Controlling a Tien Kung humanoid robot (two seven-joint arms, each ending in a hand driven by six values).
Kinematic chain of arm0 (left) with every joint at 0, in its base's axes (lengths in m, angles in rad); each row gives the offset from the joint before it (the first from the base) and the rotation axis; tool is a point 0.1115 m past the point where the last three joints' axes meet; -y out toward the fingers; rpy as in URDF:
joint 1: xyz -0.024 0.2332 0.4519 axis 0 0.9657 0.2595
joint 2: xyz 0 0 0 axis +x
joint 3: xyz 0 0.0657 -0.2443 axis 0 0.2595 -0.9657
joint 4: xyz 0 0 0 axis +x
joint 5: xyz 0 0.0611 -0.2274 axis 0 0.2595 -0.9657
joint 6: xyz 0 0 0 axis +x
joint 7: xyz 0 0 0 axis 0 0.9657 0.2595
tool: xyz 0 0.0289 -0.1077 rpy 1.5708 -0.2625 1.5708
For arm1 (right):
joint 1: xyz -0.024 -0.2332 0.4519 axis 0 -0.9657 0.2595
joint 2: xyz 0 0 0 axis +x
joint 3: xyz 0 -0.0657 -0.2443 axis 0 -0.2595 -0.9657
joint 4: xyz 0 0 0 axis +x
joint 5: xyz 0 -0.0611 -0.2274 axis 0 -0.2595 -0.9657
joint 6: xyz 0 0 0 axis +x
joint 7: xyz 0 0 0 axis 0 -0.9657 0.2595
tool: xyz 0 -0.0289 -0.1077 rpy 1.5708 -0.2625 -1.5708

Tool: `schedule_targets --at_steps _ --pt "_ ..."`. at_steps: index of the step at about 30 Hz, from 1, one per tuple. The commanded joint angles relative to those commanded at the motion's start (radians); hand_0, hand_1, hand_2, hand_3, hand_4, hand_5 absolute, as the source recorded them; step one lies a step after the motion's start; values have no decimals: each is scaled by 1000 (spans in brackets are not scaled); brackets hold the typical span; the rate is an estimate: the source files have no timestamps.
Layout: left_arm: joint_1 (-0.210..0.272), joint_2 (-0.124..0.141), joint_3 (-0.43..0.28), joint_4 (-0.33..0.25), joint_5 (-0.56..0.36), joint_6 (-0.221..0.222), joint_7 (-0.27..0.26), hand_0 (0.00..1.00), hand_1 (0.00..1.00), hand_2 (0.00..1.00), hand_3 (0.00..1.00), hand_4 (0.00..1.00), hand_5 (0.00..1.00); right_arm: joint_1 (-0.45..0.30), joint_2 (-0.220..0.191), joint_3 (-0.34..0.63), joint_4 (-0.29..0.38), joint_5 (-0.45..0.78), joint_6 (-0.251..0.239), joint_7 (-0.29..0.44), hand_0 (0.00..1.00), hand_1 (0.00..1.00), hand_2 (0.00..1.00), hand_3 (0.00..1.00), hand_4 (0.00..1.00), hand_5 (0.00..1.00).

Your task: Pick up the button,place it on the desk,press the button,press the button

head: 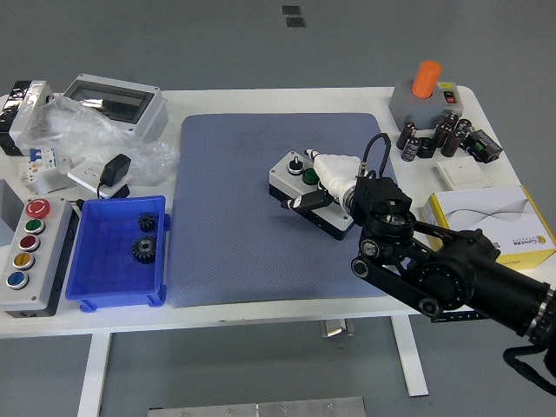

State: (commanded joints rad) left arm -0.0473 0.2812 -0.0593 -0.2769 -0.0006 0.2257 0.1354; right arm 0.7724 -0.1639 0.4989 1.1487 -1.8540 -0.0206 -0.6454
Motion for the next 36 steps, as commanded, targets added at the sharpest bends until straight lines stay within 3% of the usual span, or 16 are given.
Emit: schedule_targets --at_steps 20,21,26,27,32,33,36 --pt "-1 0 -9 0 6 -3 -4 630 632 577 569 526 114 1 5 -34 -25 0 -18 0 667 722 767 998 998 640" --pt "-1 0 -10 0 7 -3 -5 630 632 577 569 526 114 1 6 -37 -28 0 -18 0 623 684 737 965 998 541" --pt "1 -1 -1 1 -3 -7 -4 630 632 577 569 526 114 4 10 -55 -36 0 -19 0 623 684 737 965 998 541" --pt "1 -1 3 2 -7 -8 -3 630 632 577 569 526 114 5 11 -58 -37 -1 -20 0 557 657 697 864 911 402" --pt "-2 -2 2 2 -7 -12 -4 630 632 577 569 526 114 8 14 -68 -42 -3 -24 0 557 657 697 864 911 402" --pt "-2 -2 1 2 -6 -12 -5 630 632 577 569 526 114 8 14 -70 -43 -4 -26 0 374 561 632 802 798 246" --pt "-2 -1 -2 2 -5 -13 -7 630 632 577 569 526 114 9 16 -74 -45 -8 -33 0 374 561 632 802 798 246"
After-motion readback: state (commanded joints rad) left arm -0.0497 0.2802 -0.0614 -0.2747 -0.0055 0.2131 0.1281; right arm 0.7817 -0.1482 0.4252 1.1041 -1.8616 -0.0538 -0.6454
